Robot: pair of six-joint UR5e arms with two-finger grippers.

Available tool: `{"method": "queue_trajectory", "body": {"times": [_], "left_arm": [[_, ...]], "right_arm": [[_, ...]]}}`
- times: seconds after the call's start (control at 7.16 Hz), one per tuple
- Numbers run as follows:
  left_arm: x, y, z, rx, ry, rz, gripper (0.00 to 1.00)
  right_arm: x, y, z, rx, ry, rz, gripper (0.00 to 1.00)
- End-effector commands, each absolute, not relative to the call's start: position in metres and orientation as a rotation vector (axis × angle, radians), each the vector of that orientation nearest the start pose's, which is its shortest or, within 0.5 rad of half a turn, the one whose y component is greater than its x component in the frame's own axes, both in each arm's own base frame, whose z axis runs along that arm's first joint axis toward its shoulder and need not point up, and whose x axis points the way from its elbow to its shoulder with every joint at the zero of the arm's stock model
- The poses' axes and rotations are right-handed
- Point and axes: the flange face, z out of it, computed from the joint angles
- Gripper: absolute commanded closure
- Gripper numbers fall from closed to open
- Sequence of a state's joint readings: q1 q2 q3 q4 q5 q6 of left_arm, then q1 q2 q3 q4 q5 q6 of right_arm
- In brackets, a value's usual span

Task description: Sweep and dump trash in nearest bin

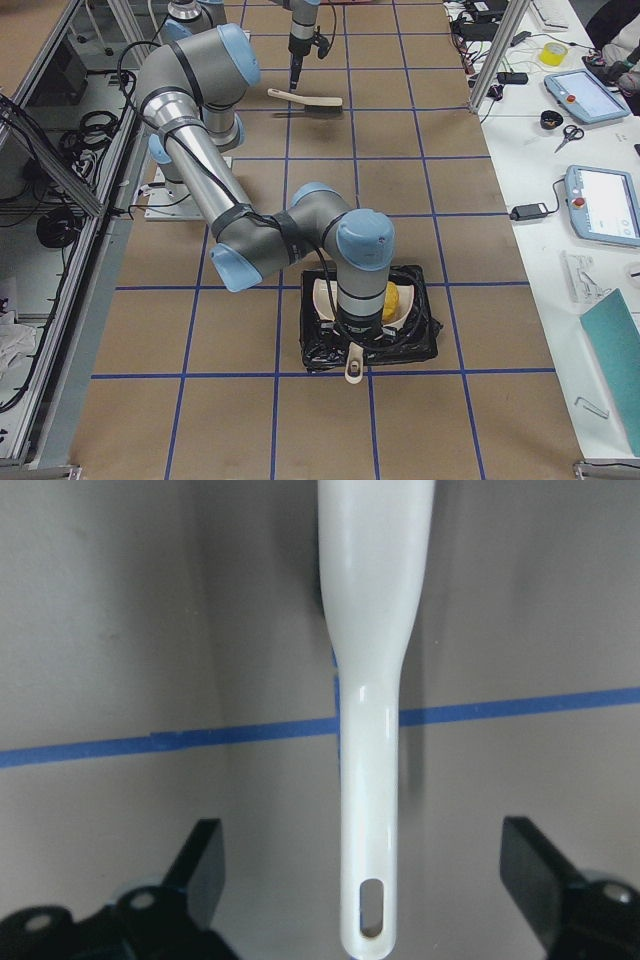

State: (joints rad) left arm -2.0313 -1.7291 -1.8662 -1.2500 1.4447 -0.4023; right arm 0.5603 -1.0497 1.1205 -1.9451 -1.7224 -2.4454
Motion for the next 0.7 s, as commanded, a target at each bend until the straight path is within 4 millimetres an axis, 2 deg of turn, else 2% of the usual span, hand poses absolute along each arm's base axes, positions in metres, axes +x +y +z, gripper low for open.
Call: {"method": "queue_trajectory", "body": {"times": [0.0, 0.14, 0.28, 0.42, 0.56], "left_arm": [[-0.323, -0.449, 0.364, -0.069, 3.207, 0.177, 0.0], [-0.3, -0.471, 0.379, -0.157, 3.227, 0.132, 0.0], [-0.284, -0.479, 0.374, -0.198, 3.203, 0.133, 0.0], [-0.259, -0.493, 0.372, -0.176, 3.155, 0.088, 0.0], [-0.245, -0.496, 0.38, -0.1, 3.144, 0.069, 0.0]], "right_arm": [[-0.555, -0.483, 0.443, -2.186, 2.605, 0.441, 1.0], [-0.558, -0.483, 0.448, -2.192, 2.644, 0.516, 1.0], [-0.56, -0.479, 0.444, -2.179, 2.666, 0.599, 1.0], [-0.56, -0.475, 0.436, -2.156, 2.699, 0.688, 1.0], [-0.559, -0.471, 0.431, -2.096, 2.737, 0.74, 1.0]]}}
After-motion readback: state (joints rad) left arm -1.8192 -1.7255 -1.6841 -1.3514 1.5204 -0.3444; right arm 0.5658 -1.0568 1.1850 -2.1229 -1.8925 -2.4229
